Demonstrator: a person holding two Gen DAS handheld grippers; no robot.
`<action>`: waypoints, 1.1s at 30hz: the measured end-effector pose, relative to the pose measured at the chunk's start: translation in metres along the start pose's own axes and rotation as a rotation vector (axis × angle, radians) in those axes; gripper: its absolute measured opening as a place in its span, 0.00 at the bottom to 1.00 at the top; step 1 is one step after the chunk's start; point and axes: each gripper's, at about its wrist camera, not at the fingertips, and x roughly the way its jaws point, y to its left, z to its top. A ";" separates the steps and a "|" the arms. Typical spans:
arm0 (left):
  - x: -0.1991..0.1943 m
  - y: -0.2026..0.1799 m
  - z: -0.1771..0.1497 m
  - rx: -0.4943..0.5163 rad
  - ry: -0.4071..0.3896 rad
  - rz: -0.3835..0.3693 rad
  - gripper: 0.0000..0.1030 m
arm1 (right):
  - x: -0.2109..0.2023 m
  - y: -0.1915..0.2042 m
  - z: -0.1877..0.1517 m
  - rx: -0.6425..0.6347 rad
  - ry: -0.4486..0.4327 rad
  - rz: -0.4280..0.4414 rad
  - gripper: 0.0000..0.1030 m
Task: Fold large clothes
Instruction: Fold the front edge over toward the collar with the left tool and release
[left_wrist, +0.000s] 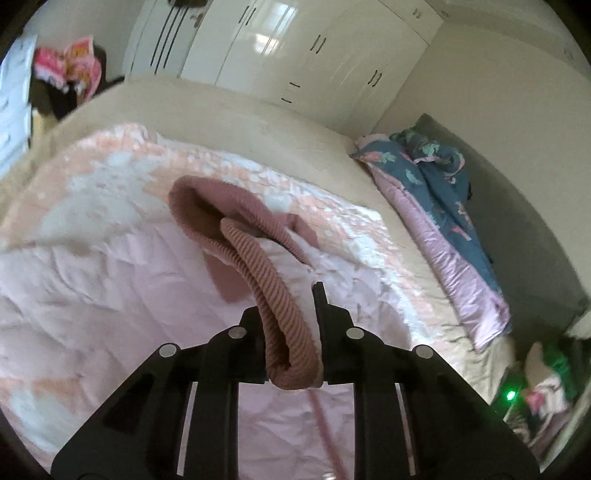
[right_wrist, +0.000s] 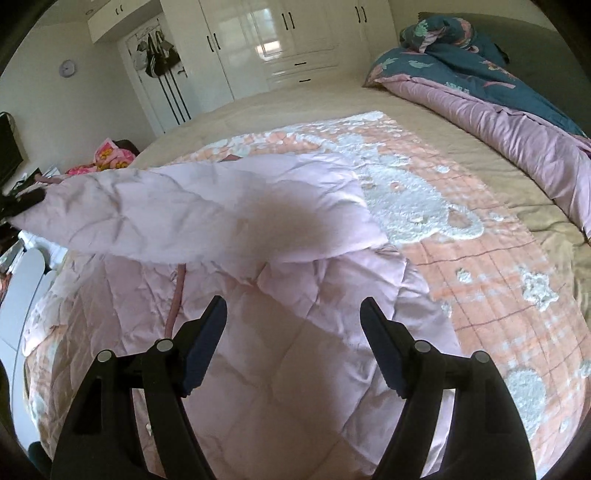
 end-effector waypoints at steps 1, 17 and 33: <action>0.004 0.005 -0.002 -0.002 0.007 0.015 0.10 | 0.004 0.000 0.004 -0.002 0.002 -0.008 0.71; 0.075 0.085 -0.074 -0.042 0.195 0.207 0.16 | 0.086 0.041 0.054 -0.164 0.117 -0.042 0.72; 0.039 0.088 -0.074 -0.074 0.156 0.222 0.65 | 0.061 0.049 0.040 -0.099 0.089 0.022 0.87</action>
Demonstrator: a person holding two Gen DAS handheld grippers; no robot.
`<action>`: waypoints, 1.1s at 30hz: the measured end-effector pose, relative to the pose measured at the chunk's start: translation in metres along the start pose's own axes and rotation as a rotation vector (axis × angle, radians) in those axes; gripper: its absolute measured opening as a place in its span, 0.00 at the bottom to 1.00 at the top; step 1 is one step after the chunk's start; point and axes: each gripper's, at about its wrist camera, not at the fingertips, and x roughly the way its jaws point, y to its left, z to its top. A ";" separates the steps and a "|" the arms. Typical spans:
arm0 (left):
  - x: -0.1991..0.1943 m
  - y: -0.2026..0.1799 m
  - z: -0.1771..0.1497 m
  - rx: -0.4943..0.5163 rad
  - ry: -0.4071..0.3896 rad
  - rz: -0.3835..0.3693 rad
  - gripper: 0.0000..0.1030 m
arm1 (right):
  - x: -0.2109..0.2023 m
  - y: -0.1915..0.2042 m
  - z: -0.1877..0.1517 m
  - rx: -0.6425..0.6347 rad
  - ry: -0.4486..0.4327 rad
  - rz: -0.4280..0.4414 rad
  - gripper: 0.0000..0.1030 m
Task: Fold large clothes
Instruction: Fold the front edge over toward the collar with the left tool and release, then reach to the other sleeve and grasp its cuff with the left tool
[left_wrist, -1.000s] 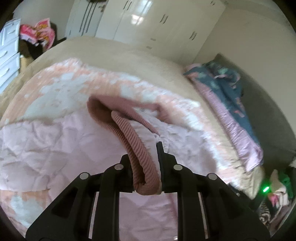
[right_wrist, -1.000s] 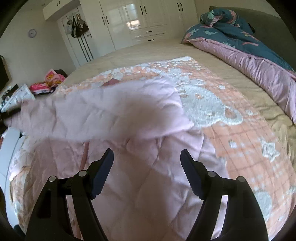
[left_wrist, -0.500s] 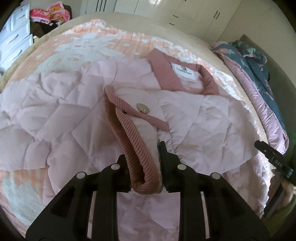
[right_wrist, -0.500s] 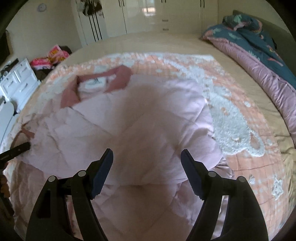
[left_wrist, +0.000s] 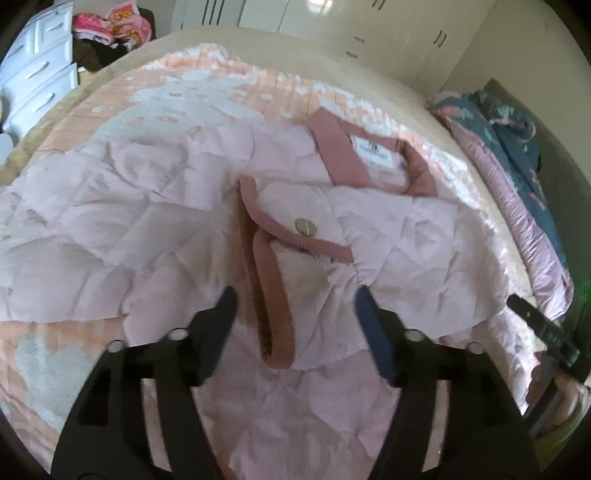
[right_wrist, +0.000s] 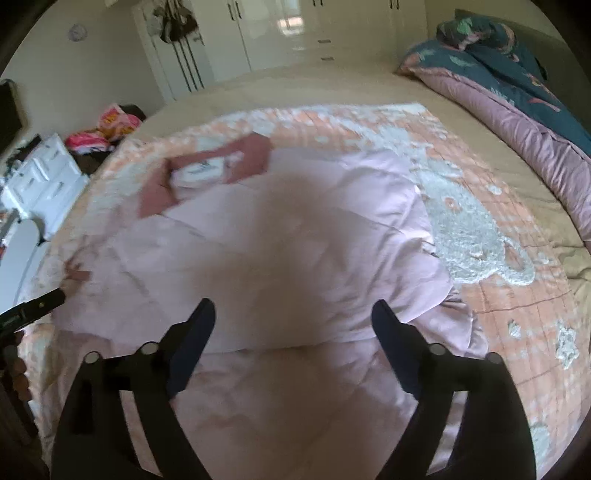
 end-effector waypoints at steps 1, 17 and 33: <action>-0.004 0.000 0.000 0.003 -0.008 0.010 0.74 | -0.006 0.004 -0.001 0.003 -0.015 0.009 0.91; -0.060 0.052 -0.021 -0.134 -0.061 0.066 0.91 | -0.052 0.076 -0.013 -0.091 -0.084 0.078 0.95; -0.098 0.139 -0.038 -0.303 -0.133 0.151 0.91 | -0.053 0.180 -0.012 -0.244 -0.089 0.168 0.95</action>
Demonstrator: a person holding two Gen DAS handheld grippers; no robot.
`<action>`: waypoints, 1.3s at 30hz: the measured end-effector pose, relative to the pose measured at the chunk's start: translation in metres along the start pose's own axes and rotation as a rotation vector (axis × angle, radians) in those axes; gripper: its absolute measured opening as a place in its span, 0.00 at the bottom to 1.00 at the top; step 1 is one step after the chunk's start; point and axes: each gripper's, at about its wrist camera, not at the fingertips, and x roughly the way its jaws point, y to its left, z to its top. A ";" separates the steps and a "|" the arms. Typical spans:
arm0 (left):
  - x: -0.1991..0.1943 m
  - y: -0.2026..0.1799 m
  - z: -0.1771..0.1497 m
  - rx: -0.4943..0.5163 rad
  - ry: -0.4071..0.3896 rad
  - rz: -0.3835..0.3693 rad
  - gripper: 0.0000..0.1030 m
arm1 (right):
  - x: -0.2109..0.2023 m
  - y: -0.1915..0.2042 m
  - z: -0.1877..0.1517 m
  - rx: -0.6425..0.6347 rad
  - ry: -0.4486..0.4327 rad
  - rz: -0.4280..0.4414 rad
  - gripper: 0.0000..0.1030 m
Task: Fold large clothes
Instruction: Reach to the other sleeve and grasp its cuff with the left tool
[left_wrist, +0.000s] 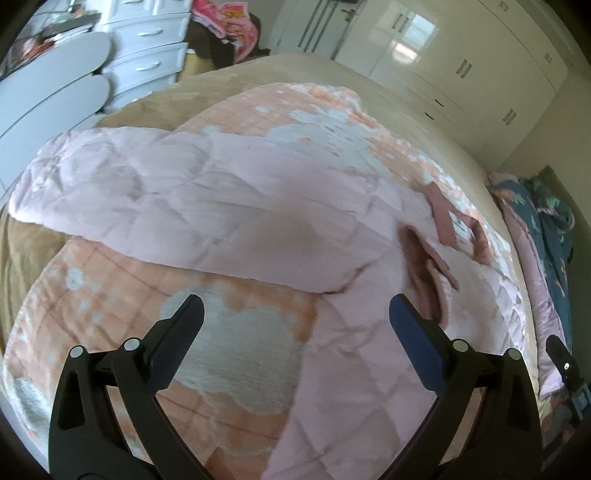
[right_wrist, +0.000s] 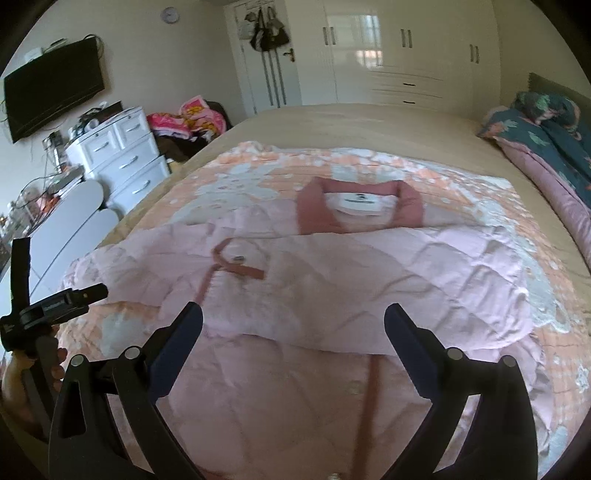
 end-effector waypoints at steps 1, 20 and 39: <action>0.000 0.005 0.000 -0.008 -0.002 0.006 0.91 | 0.002 0.007 0.001 -0.011 0.003 0.006 0.95; 0.002 0.099 0.015 -0.237 -0.055 0.080 0.91 | 0.057 0.116 0.000 -0.161 0.085 0.113 0.95; 0.030 0.173 0.034 -0.492 -0.101 0.127 0.91 | 0.086 0.135 0.004 -0.147 0.122 0.142 0.95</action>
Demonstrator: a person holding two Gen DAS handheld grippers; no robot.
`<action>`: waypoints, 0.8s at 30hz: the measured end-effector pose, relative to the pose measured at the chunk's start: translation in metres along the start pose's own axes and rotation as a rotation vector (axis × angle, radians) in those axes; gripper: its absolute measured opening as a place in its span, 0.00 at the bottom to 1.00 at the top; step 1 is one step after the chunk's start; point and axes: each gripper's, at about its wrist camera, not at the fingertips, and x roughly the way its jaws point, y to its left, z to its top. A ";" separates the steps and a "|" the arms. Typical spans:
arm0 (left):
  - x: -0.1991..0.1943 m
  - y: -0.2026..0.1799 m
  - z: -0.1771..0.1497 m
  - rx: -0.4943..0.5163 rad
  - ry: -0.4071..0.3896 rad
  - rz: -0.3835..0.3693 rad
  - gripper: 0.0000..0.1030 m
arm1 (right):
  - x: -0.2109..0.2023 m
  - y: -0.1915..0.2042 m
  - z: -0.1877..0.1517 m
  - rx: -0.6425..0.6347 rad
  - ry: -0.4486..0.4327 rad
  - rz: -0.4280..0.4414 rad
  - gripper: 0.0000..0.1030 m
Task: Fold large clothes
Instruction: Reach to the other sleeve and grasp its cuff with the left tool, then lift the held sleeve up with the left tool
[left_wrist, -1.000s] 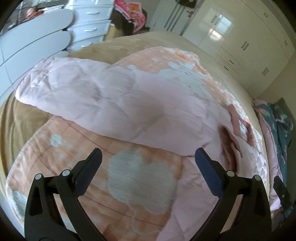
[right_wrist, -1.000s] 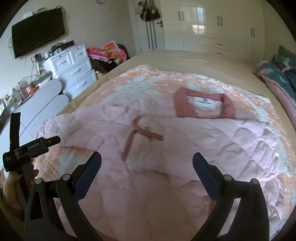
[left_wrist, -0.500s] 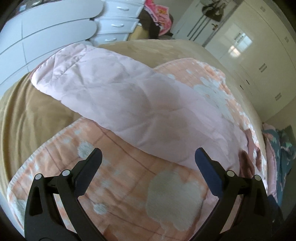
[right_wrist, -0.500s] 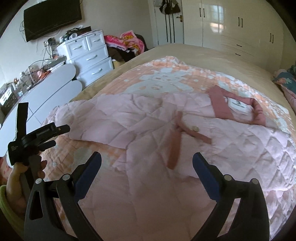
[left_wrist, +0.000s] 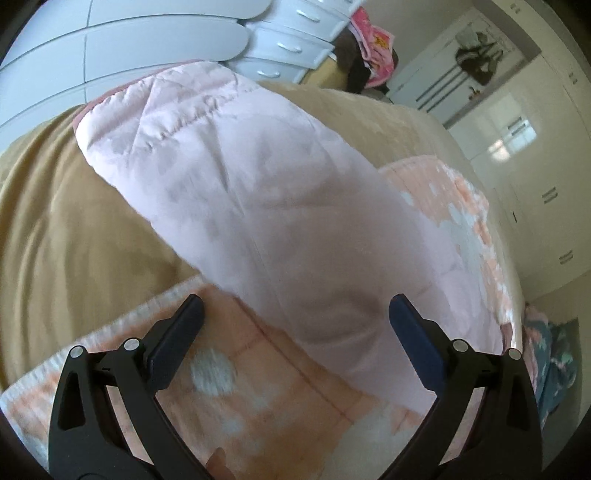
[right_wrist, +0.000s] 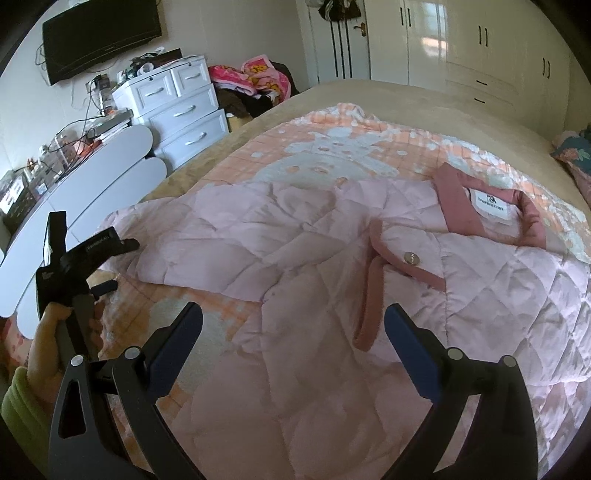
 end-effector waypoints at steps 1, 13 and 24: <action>0.001 0.004 0.004 -0.016 -0.013 0.000 0.91 | 0.000 -0.003 -0.001 0.007 0.000 -0.002 0.95; -0.001 0.042 0.036 -0.142 -0.167 0.029 0.35 | -0.014 -0.041 -0.008 0.087 -0.010 -0.036 0.95; -0.093 0.000 0.026 -0.001 -0.364 -0.115 0.10 | -0.053 -0.083 -0.023 0.172 -0.042 -0.072 0.95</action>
